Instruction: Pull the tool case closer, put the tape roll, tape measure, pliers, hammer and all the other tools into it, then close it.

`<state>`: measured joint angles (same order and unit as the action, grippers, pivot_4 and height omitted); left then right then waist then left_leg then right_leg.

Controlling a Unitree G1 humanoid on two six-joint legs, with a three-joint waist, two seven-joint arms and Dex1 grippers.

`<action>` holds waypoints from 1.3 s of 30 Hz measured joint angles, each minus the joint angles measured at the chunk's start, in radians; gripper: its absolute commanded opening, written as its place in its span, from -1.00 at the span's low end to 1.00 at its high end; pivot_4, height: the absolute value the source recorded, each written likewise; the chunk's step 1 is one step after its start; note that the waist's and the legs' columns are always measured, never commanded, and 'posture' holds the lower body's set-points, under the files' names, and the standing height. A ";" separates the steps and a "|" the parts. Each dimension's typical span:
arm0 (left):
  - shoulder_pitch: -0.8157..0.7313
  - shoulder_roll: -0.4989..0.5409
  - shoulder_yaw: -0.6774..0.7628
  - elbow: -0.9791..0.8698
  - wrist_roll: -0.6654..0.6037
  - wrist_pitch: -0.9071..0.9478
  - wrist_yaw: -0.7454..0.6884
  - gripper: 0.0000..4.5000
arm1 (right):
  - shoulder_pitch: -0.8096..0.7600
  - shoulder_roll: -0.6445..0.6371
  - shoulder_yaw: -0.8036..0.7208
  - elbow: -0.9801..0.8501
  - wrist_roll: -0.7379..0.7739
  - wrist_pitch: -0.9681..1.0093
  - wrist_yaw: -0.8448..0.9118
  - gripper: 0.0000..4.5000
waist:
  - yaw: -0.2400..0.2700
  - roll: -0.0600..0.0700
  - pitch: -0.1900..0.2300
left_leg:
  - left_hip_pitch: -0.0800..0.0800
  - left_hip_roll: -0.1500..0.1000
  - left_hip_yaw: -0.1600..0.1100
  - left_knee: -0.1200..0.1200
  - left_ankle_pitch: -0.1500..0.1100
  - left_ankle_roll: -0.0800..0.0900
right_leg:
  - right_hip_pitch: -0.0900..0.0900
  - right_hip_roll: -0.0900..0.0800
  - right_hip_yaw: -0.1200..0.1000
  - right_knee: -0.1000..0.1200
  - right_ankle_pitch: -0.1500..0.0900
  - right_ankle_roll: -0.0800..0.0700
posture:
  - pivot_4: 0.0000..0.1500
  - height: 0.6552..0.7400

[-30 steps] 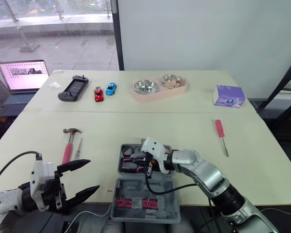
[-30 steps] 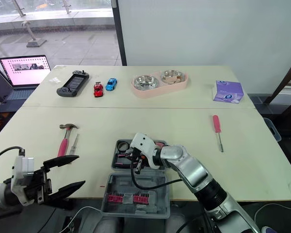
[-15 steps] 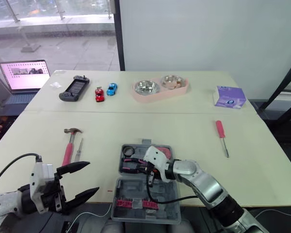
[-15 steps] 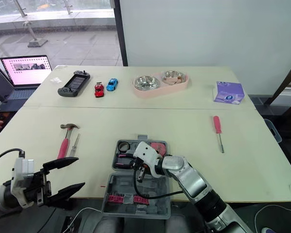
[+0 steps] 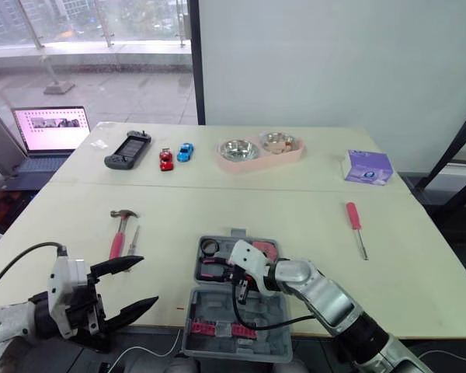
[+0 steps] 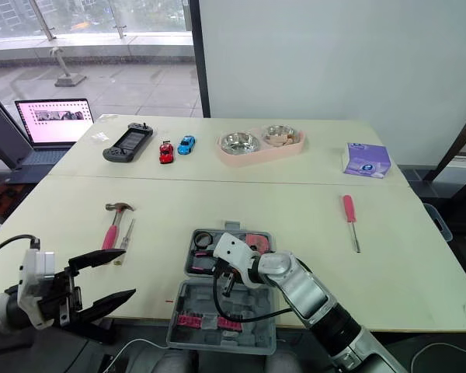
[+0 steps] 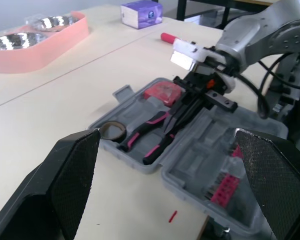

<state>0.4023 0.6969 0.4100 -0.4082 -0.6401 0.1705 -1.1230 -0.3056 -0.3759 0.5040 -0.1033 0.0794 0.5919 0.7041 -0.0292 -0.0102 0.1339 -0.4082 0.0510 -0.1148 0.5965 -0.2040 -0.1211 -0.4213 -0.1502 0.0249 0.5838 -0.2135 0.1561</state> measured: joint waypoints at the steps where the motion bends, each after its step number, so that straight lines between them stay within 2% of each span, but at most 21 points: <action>1: -0.008 0.000 -0.002 0.005 0.010 0.003 0.014 1.00 | 0.009 -0.003 -0.020 -0.010 0.016 0.000 0.013 -0.99 | 0.003 -0.002 0.002 | 0.000 0.000 0.000 0.000 0.000 0.001 | 0.000 0.000 0.000 0.000 0.000 0.000 | 1.00 1.00; 5: -0.051 0.015 -0.045 0.026 0.134 0.044 0.134 1.00 | 0.006 -0.027 -0.100 -0.097 0.102 0.038 0.070 -0.99 | 0.010 0.000 0.017 | -0.003 0.000 0.000 0.000 0.001 0.001 | -0.003 0.000 0.000 0.006 0.000 0.000 | 1.00 1.00; 8: -0.118 0.031 -0.107 0.095 0.199 0.038 0.145 1.00 | -0.051 -0.087 -0.232 -0.232 0.261 0.158 0.141 -0.99 | 0.014 0.000 0.027 | -0.003 0.000 0.000 0.000 0.001 0.001 | -0.006 0.001 0.000 0.012 0.000 0.000 | 1.00 1.00; 10: -0.153 0.035 -0.134 0.144 0.221 0.025 0.133 0.78 | -0.081 -0.160 -0.316 -0.291 0.341 0.226 0.189 -1.00 | 0.015 -0.001 0.027 | -0.003 0.001 0.000 -0.001 0.001 0.001 | -0.006 0.001 0.000 0.011 0.000 0.000 | 1.00 1.00; 11: -0.188 0.040 -0.159 0.178 0.233 0.016 0.120 0.65 | -0.083 -0.242 -0.327 -0.304 0.368 0.250 0.234 -1.00 | 0.020 -0.001 0.028 | -0.003 0.000 0.000 -0.001 0.001 0.001 | -0.005 0.000 0.000 0.010 0.000 0.000 | 1.00 1.00; 14: -0.276 0.048 -0.219 0.264 0.261 0.006 0.083 -0.04 | -0.052 -0.443 -0.330 -0.262 0.375 0.290 0.339 -1.00 | 0.026 -0.004 0.031 | -0.004 0.000 0.001 -0.001 0.001 0.001 | -0.004 -0.001 0.000 0.004 0.000 0.001 | 1.00 1.00; 18: -0.343 0.058 -0.318 0.331 0.320 -0.034 0.035 -0.98 | -0.016 -0.567 -0.269 -0.186 0.291 0.231 0.384 -1.00 | 0.008 -0.005 0.032 | -0.007 0.000 0.001 -0.002 0.001 0.001 | -0.007 0.000 0.000 0.004 0.000 0.001 | 1.00 1.00; 28: -0.475 -0.005 -0.520 0.351 0.423 0.037 0.059 -0.98 | -0.029 -0.558 -0.054 -0.175 0.079 0.191 0.343 -1.00 | 0.018 -0.007 0.035 | -0.007 0.000 0.001 0.001 0.002 0.000 | -0.007 0.000 0.000 0.010 0.000 0.002 | 1.00 1.00; 39: -0.507 -0.025 -0.606 0.279 0.456 0.218 0.103 -0.98 | -0.090 -0.458 0.036 -0.210 0.008 0.274 0.299 -1.00 | 0.017 -0.009 0.037 | -0.006 0.000 0.000 0.001 0.002 0.000 | -0.006 0.000 0.000 0.012 0.000 0.002 | 1.00 1.00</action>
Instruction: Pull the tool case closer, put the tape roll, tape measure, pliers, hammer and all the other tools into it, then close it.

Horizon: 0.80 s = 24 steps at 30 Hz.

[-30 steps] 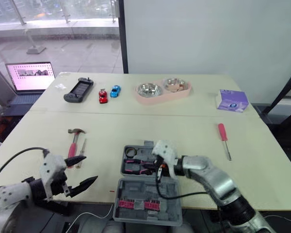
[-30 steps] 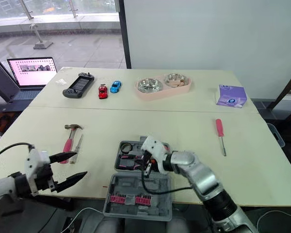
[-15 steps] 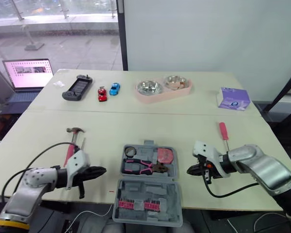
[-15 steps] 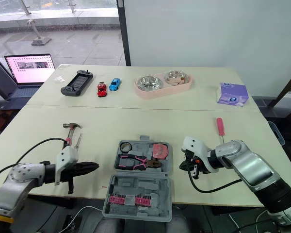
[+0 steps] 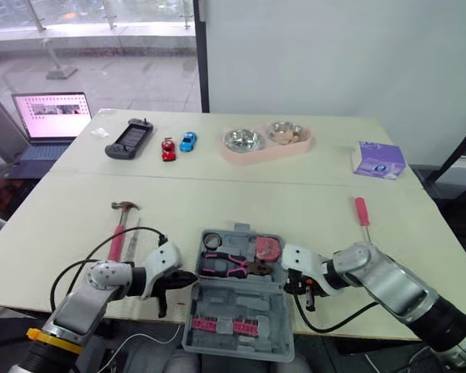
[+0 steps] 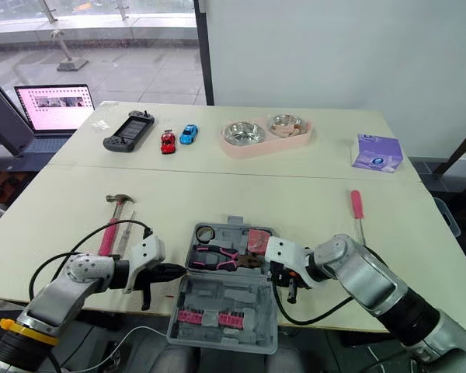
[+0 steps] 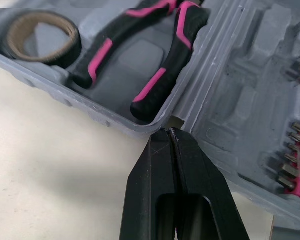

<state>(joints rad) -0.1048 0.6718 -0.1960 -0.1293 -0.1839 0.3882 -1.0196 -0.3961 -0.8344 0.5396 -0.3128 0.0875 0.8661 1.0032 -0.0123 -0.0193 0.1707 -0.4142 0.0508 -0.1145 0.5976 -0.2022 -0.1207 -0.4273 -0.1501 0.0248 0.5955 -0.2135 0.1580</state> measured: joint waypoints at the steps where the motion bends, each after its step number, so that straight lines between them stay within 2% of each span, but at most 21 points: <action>1: 0.000 0.002 0.000 -0.002 0.001 0.011 0.001 -0.98 | -0.006 0.007 0.006 0.000 -0.007 0.008 -0.002 -1.00 | -0.002 0.000 0.000 | 0.000 0.000 0.000 0.000 0.000 0.000 | 0.000 0.000 0.000 0.000 0.000 0.000 | 1.00 1.00; 10: -0.023 -0.016 -0.008 0.032 0.003 0.029 0.003 -0.98 | -0.050 0.036 0.034 0.006 -0.045 0.054 -0.014 -1.00 | -0.001 0.000 0.000 | 0.001 0.000 0.000 0.000 0.000 0.000 | 0.000 0.000 0.000 0.001 0.000 0.000 | 1.00 1.00; 24: -0.264 -0.082 -0.025 0.444 0.093 -0.215 -0.003 -0.98 | -0.209 0.171 0.034 0.281 -0.123 -0.051 -0.052 -1.00 | -0.003 0.000 0.000 | 0.003 0.000 -0.001 -0.001 0.002 -0.001 | 0.001 0.001 0.000 0.003 0.001 0.001 | 1.00 1.00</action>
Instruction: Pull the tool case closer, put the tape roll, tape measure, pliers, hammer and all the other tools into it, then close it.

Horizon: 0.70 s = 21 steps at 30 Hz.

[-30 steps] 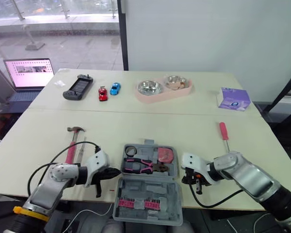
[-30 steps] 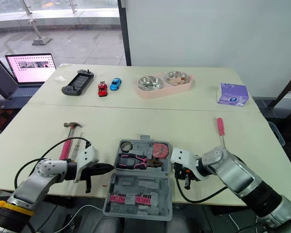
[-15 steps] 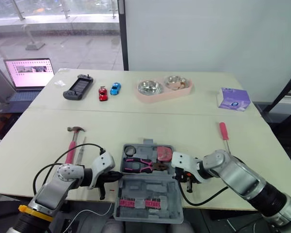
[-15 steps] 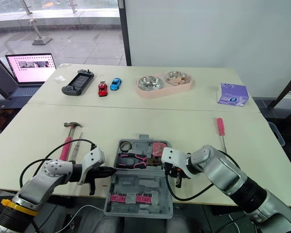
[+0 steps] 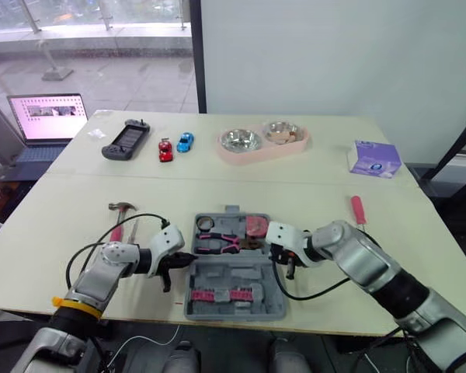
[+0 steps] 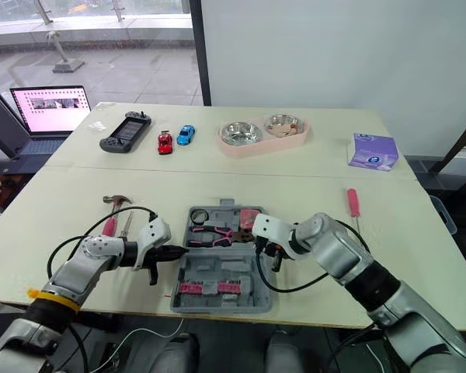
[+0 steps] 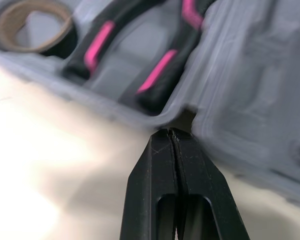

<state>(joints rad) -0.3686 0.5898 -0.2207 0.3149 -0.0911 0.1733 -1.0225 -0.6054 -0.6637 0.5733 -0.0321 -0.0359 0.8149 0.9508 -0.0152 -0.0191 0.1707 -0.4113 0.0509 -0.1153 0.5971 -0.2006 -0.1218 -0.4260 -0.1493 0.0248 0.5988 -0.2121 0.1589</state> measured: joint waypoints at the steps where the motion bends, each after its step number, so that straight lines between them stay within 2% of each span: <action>1: -0.005 -0.004 0.002 0.017 0.001 -0.018 0.000 -0.98 | -0.004 0.009 0.000 0.016 -0.003 -0.006 -0.001 -1.00 | 0.000 0.000 0.000 | 0.000 0.000 0.000 0.000 0.000 0.000 | 0.000 0.000 0.000 0.000 0.000 0.000 | 1.00 1.00; 10: -0.049 -0.028 0.009 0.132 0.006 -0.108 0.011 -0.98 | -0.008 0.018 0.000 0.035 -0.016 -0.018 0.003 -1.00 | 0.001 0.000 0.000 | 0.001 0.000 0.000 0.000 0.000 -0.001 | 0.001 0.000 0.000 0.001 0.000 0.000 | 1.00 1.00; 21: -0.052 -0.033 0.012 0.145 0.012 -0.125 0.022 -0.98 | -0.008 0.021 -0.001 0.035 -0.021 -0.015 0.006 -1.00 | 0.001 0.000 0.000 | 0.001 0.000 0.000 0.000 0.000 -0.001 | 0.001 0.000 0.000 0.001 0.000 0.000 | 1.00 1.00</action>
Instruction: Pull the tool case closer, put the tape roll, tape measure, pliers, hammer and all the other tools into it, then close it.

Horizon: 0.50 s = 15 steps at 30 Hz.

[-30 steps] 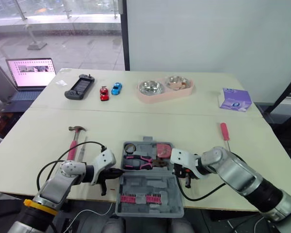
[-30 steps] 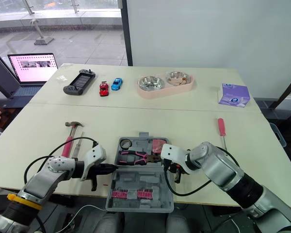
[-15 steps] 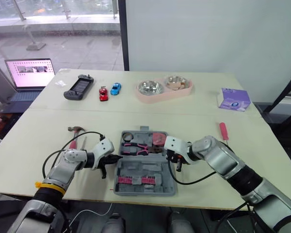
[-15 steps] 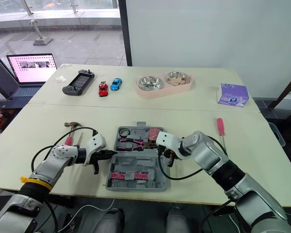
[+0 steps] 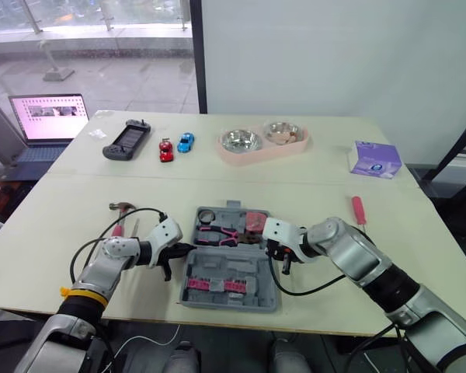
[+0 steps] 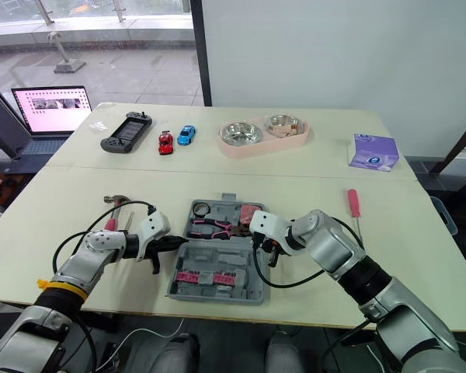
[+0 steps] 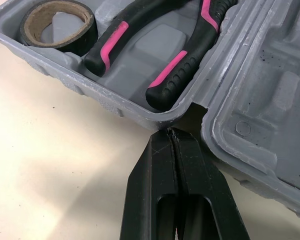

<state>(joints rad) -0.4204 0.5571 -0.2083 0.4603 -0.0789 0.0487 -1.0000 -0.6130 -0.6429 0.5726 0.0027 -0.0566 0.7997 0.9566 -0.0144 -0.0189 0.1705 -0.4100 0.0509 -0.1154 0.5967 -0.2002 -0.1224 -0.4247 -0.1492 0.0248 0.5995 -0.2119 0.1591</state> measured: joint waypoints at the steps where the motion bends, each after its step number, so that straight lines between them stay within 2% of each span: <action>1: 0.000 0.000 0.001 0.001 0.001 -0.001 0.000 -0.98 | 0.000 0.003 0.000 0.000 -0.001 0.000 -0.002 -1.00 | 0.000 0.000 0.000 | 0.000 0.000 0.000 0.000 0.000 0.000 | 0.000 0.000 0.000 0.000 0.000 0.000 | 1.00 1.00; 15: -0.043 -0.009 0.029 0.075 0.012 -0.016 0.031 -0.98 | -0.038 0.052 -0.013 0.083 -0.020 -0.051 -0.044 -1.00 | -0.005 0.000 0.000 | 0.001 0.000 0.000 0.000 0.000 0.000 | 0.000 0.000 0.000 0.000 0.002 0.003 | 1.00 1.00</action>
<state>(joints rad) -0.4634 0.5479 -0.1795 0.5356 -0.0668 0.0325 -0.9689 -0.6505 -0.5906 0.5599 0.0858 -0.0766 0.7487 0.9126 -0.0192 -0.0188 0.1705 -0.4095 0.0510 -0.1155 0.5962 -0.2001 -0.1225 -0.4247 -0.1490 0.0248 0.5998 -0.2101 0.1620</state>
